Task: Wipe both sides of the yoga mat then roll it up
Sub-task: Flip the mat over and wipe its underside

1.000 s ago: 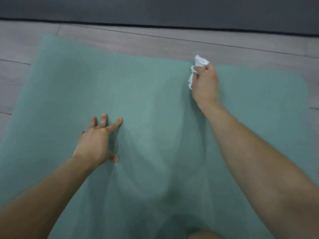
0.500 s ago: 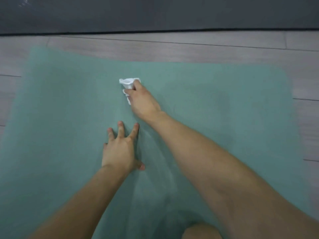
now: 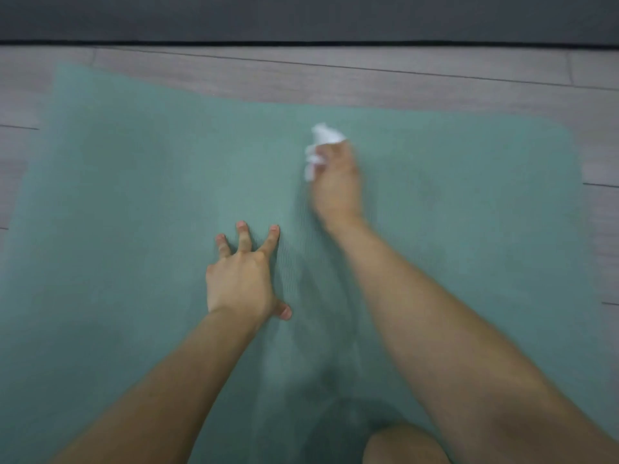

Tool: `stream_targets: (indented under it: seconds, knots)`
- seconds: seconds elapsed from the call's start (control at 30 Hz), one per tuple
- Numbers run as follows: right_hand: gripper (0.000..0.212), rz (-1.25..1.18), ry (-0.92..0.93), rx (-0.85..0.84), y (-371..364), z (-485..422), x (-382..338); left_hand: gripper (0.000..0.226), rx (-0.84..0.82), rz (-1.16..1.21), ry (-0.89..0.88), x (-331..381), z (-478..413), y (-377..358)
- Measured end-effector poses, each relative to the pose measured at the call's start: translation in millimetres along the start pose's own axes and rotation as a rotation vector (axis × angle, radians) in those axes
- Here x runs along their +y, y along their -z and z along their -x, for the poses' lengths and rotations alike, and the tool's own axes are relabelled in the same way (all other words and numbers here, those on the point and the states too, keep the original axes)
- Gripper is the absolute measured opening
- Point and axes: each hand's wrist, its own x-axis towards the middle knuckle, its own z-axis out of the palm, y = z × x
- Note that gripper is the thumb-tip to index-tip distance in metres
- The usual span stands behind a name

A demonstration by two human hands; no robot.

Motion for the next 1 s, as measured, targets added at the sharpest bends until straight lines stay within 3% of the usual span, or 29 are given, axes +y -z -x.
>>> stream_targets:
  seconds: [0.07,0.13,0.23,0.37,0.43,0.5,0.57,0.67,0.73,0.8,0.87,1.0]
  knots:
    - [0.035,-0.030,0.271,-0.341,-32,30,-45,0.152,0.010,0.002,-0.005,-1,1,0]
    - [0.026,0.014,0.378,-0.466,-16,37,-54,0.151,0.018,-0.007,-0.006,-2,1,0]
    - [0.032,0.022,0.226,-0.276,47,16,-6,0.155,0.015,-0.017,-0.009,-3,0,0]
    - [0.029,0.296,-0.205,0.056,143,14,56,0.155,0.018,-0.018,-0.010,-4,-2,-2]
    - [0.030,0.306,-0.341,0.180,144,20,51,0.156,0.023,-0.016,-0.009,-3,-1,-1]
    - [0.032,0.237,-0.424,0.191,105,22,23,0.156,0.035,-0.005,-0.001,-4,2,1]
    - [0.035,0.146,-0.263,0.080,47,35,-16,0.158,0.053,0.040,0.018,-6,7,1]
    - [0.030,0.077,0.072,-0.321,-23,69,-61,0.158,0.061,0.095,0.043,-12,16,0]
    - [0.024,0.076,0.212,-0.468,-19,70,-60,0.154,0.040,0.083,0.020,-16,21,-5]
    - [0.023,0.033,0.236,-0.489,20,56,-47,0.154,-0.013,0.075,-0.015,-23,31,-12]
    - [0.030,0.165,0.056,-0.413,69,43,-8,0.158,-0.070,0.062,-0.022,-31,48,-25]
    - [0.027,0.291,-0.232,0.031,144,40,46,0.167,-0.089,0.055,-0.001,-34,83,-50]
